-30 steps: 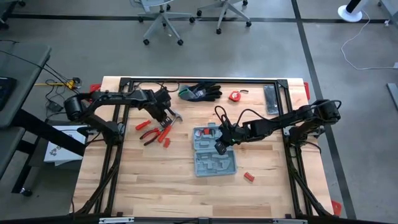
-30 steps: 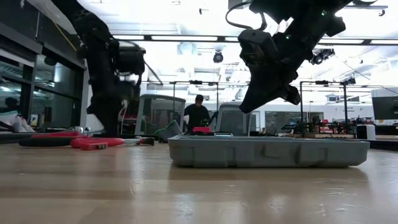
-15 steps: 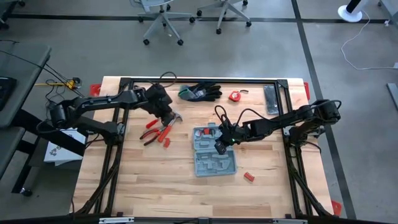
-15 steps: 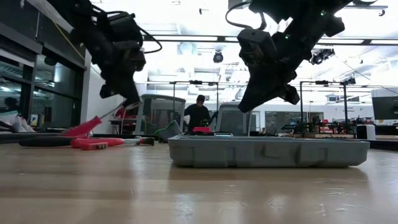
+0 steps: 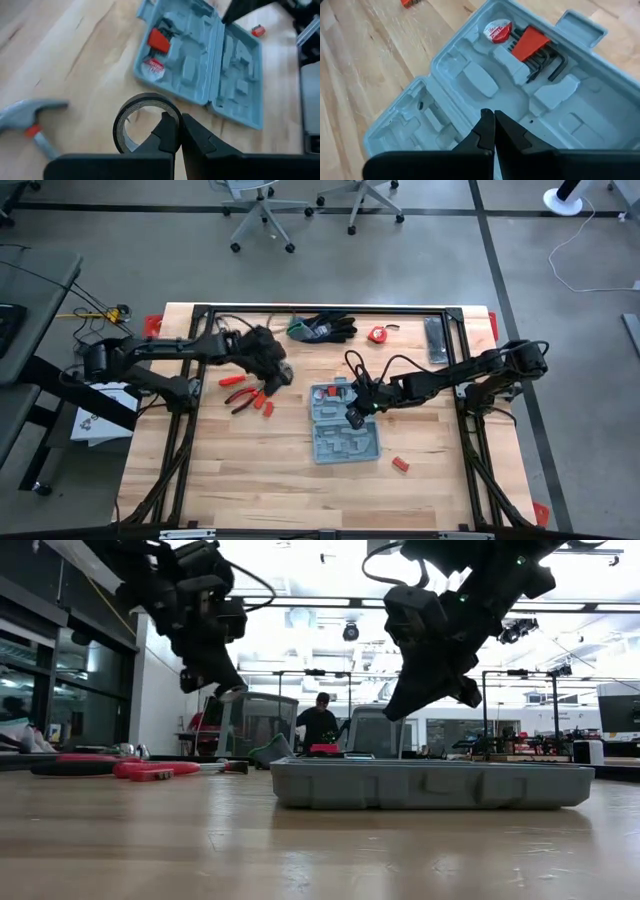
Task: Prefit tool cases
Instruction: Put the electrical tape into the tool case
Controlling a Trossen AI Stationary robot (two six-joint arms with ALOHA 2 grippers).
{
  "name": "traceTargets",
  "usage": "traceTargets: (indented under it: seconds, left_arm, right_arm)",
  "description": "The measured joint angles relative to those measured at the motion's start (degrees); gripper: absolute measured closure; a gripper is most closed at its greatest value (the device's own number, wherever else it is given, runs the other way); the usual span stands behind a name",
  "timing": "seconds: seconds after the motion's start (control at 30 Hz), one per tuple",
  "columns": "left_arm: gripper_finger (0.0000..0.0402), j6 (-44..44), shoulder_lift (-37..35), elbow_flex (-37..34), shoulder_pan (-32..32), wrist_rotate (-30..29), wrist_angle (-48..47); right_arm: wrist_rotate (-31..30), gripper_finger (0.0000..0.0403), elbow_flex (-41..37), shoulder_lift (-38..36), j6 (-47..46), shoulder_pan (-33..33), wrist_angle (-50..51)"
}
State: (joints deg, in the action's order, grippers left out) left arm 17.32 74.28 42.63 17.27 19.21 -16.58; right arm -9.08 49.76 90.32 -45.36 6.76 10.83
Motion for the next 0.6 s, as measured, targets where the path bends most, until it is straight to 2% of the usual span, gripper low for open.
traceTargets:
  seconds: [0.1,0.2,0.43,0.6]
  left_arm:
    - [0.0401,0.15,3.75,0.00,-4.17,-4.24,6.28]
    - [0.0401,0.28,8.60,1.68,-6.85,-5.84,10.58]
    - [0.0401,-5.93,21.55,11.35,-10.05,-5.25,9.15]
    - [0.0401,-10.22,28.56,17.36,-10.22,-7.63,1.79]
  right_arm:
    - [-0.04,0.0403,0.00,0.00,0.66,-0.83,-0.12]
    - [-0.04,0.0403,0.00,0.00,0.83,-1.61,-0.32]
    - [-0.04,0.0403,0.00,0.00,1.89,-2.63,-0.34]
    - [-0.04,0.0403,0.02,0.00,1.87,-2.66,-0.18]
